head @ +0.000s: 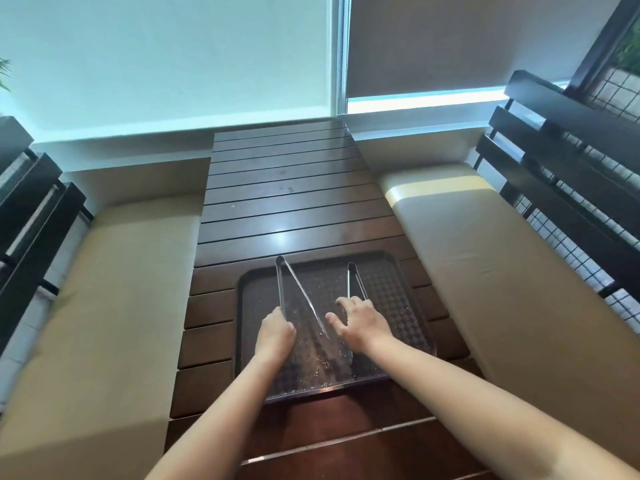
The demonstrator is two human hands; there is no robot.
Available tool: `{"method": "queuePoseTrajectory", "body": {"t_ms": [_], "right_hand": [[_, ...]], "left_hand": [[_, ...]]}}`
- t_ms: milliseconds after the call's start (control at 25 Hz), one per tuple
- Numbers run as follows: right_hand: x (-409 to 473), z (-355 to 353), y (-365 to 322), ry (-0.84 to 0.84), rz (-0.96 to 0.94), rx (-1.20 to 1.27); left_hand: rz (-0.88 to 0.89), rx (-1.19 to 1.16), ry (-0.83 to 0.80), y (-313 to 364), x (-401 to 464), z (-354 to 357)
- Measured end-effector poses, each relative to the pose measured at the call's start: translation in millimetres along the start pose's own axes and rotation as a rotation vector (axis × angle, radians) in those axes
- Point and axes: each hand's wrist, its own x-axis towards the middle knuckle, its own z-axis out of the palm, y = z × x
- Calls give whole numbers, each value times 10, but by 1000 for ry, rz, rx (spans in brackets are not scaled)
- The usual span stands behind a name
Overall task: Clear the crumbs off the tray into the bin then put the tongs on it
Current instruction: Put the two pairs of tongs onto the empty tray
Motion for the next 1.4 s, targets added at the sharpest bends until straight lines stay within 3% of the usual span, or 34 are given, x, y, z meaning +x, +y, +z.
{"method": "queuePoseTrajectory", "body": {"t_ms": [280,880,1040,1400], "right_hand": [[-37,158,372,40,100,-141],[-93,462,410,0,323,13],[-69,475,503,-23,312,74],[29,385,688,-53,214,82]], "left_hand": [[-63,181,-17,-325,113,122],[-187,363,89,-283,-101,451],[-188,249,53,-319,-95,499],[-163,267,37,-186,-76,628]]}}
